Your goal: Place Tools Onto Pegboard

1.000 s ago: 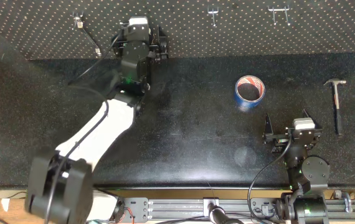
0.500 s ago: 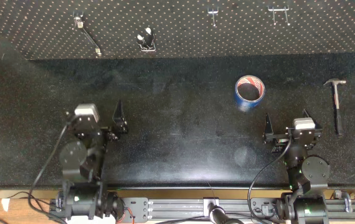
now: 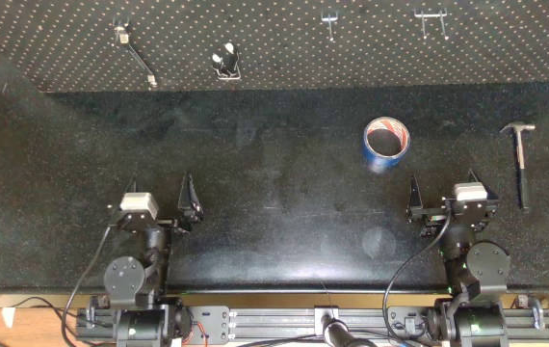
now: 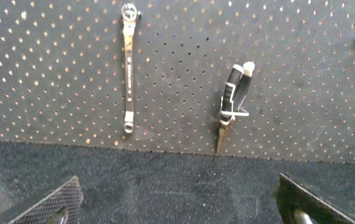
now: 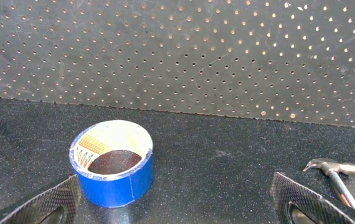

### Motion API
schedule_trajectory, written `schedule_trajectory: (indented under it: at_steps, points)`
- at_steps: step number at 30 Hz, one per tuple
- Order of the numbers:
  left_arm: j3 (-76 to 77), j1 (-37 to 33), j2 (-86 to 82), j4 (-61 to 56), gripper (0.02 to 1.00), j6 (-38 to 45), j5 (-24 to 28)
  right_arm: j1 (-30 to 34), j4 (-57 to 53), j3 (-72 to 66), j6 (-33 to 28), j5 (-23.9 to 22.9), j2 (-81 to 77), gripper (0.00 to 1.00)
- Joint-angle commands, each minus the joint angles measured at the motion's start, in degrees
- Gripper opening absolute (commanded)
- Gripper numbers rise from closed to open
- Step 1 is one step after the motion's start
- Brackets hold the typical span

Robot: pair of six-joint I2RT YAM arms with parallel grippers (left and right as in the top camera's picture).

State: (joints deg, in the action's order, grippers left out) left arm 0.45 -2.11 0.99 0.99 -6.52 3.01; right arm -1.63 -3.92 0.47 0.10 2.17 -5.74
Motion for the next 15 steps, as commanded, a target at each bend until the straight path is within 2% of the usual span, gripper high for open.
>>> schedule_trajectory:
  at_steps: [1,15]
  points:
    - [-0.13,0.70,-0.83,3.69,0.996,-0.61,-2.14,-0.39,-0.17,-0.24,-0.57,-0.07,0.17,0.996]
    - [-0.13,0.68,-0.79,3.67,0.996,-0.48,-2.34,-0.39,-0.17,-0.24,-0.57,-0.07,0.17,0.996]
